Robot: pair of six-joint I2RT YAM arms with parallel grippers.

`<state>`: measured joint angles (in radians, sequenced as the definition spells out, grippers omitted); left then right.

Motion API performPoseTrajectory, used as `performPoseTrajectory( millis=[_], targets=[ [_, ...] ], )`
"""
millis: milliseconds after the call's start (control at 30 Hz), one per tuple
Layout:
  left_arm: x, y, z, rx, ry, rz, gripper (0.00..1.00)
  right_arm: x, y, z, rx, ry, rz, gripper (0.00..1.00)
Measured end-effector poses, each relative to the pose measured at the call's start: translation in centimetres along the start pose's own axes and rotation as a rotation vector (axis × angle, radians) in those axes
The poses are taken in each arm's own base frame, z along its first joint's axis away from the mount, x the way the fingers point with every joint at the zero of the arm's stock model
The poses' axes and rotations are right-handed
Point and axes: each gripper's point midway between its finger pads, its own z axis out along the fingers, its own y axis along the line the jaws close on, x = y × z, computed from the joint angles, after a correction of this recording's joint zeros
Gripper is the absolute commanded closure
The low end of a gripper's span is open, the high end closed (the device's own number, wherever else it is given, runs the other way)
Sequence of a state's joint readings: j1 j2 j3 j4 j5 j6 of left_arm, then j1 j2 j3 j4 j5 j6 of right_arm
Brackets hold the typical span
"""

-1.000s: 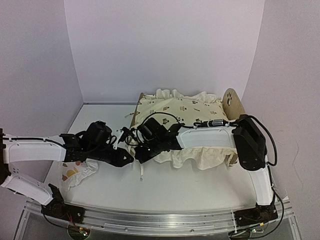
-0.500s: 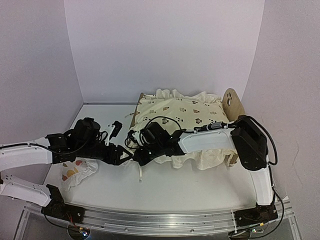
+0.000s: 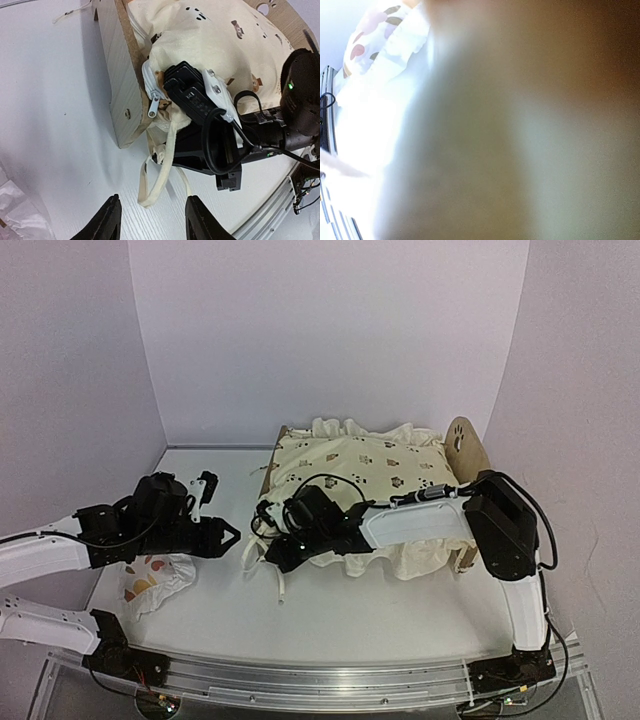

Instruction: Set up the pet bed

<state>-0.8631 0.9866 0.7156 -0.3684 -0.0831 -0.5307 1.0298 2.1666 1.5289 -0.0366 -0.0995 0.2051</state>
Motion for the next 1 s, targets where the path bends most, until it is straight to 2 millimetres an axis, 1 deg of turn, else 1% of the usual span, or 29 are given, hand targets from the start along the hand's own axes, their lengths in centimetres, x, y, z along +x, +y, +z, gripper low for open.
performPoseTrajectory(
  millis=[167, 233, 367, 567, 667, 833, 1000],
  targets=[
    [0.3, 0.3, 2.2, -0.039, 0.03, -0.042, 0.55, 0.0, 0.1, 0.0, -0.011, -0.009, -0.004, 1.0],
    [0.4, 0.3, 2.8, -0.043, 0.034, -0.06, 0.53, 0.0, 0.1, 0.0, -0.012, -0.012, -0.005, 1.0],
    [-0.3, -0.2, 3.1, -0.022, 0.004, -0.096, 0.54, 0.0, 0.1, 0.0, -0.014, -0.015, -0.008, 1.0],
    [-1.3, -0.8, 3.4, 0.006, -0.037, -0.127, 0.6, -0.1, 0.2, -0.2, -0.017, -0.018, -0.009, 1.0],
    [-1.4, -0.9, 3.8, 0.007, -0.038, -0.132, 0.64, -0.2, 0.2, -0.4, -0.018, -0.021, -0.009, 1.0],
    [-0.7, -0.5, 4.5, -0.011, -0.014, -0.134, 0.67, -0.2, 0.3, -0.4, -0.019, -0.021, -0.009, 1.0],
    [-0.6, -0.5, 4.8, -0.012, -0.011, -0.136, 0.7, -0.2, 0.2, -0.4, -0.019, -0.021, -0.009, 1.0]
  ],
)
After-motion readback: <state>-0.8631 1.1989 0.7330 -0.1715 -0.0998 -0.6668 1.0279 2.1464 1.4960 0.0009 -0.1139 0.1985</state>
